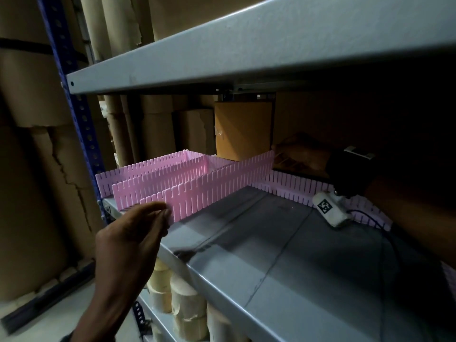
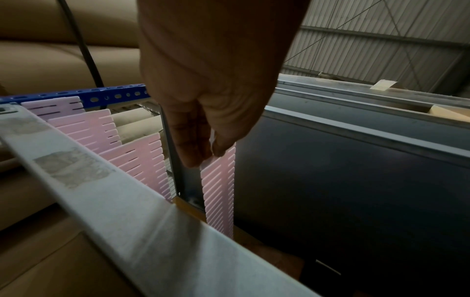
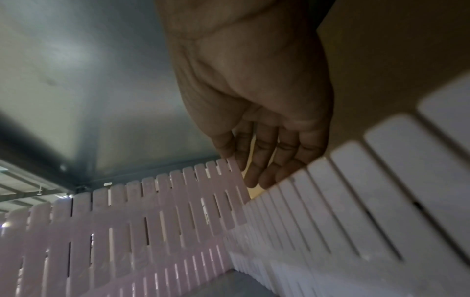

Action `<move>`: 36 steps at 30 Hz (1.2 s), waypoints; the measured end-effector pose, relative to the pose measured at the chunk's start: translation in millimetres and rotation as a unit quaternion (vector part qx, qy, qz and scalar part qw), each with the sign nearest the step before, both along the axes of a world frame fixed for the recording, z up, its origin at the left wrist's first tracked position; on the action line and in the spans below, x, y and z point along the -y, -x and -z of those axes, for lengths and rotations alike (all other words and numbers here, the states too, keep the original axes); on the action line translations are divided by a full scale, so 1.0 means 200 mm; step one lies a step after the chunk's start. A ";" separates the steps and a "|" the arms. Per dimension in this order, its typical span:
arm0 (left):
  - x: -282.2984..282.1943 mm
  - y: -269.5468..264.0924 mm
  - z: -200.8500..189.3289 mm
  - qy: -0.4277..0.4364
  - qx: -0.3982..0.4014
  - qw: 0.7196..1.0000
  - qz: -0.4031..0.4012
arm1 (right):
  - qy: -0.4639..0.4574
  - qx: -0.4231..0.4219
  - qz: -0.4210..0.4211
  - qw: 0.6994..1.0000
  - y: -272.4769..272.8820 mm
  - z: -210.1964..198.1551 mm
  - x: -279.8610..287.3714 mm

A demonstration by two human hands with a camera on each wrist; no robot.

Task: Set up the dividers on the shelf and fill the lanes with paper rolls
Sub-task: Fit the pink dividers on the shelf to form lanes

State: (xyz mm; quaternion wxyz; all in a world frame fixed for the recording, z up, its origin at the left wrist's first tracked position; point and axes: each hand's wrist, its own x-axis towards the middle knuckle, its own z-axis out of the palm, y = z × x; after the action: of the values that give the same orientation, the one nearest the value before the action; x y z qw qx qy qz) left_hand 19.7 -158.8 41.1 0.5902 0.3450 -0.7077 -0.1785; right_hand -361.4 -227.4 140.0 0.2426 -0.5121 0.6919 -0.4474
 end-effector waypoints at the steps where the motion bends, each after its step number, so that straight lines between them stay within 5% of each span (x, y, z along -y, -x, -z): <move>1: 0.00 0.00 0.00 -0.003 0.001 1.000 0.000 | 0.001 0.003 -0.004 1.000 -0.01 0.01 -0.01; 12: -0.06 -0.01 0.07 -0.033 0.015 0.999 0.019 | -0.082 -0.147 -0.032 0.985 -0.08 0.05 -0.04; 25: -0.10 0.00 0.13 -0.015 0.044 0.998 0.031 | -0.042 -0.256 0.000 0.966 -0.11 0.05 -0.05; 36: -0.06 -0.05 0.22 -0.034 0.098 0.994 0.043 | -0.064 -0.506 -0.072 0.857 -0.14 0.08 -0.05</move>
State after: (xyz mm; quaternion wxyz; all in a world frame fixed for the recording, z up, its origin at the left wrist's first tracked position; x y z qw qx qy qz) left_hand 30.4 -147.5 -1.9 0.4977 0.3502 -0.7697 -0.1928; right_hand -333.3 -217.1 123.5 -0.0768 -0.6993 0.7079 -0.0626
